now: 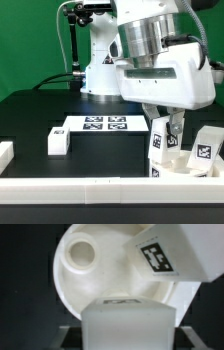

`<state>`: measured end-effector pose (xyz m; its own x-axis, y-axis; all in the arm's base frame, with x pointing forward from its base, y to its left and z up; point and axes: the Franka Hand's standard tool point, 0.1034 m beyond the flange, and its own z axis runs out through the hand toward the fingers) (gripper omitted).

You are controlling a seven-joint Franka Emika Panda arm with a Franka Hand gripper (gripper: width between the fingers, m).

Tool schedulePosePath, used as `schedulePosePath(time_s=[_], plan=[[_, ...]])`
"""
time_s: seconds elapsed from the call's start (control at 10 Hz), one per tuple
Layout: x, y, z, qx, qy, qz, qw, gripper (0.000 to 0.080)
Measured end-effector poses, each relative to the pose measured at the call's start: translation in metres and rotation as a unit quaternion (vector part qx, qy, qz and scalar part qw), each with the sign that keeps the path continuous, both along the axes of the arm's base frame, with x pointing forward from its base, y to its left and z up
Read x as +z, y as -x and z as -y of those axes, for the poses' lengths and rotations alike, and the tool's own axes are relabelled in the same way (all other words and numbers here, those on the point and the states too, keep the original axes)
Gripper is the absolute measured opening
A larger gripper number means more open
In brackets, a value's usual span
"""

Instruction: Assemble stool

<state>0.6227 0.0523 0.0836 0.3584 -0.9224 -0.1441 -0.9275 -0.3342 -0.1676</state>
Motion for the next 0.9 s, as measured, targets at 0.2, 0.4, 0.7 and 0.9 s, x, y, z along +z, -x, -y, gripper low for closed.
schedulePosePath(time_s=[0.2, 0.4, 0.7, 0.9], plan=[[0.0, 0.0, -0.002, 0.001, 0.0, 0.001, 1.0, 0.0443], [0.002, 0.0, -0.002, 0.044, 0.003, 0.004, 0.999, 0.0625], [0.016, -0.002, -0.008, 0.142, 0.008, 0.022, 0.99, 0.0645], [0.03, -0.005, -0.009, 0.258, 0.019, 0.05, 0.965, 0.0649]])
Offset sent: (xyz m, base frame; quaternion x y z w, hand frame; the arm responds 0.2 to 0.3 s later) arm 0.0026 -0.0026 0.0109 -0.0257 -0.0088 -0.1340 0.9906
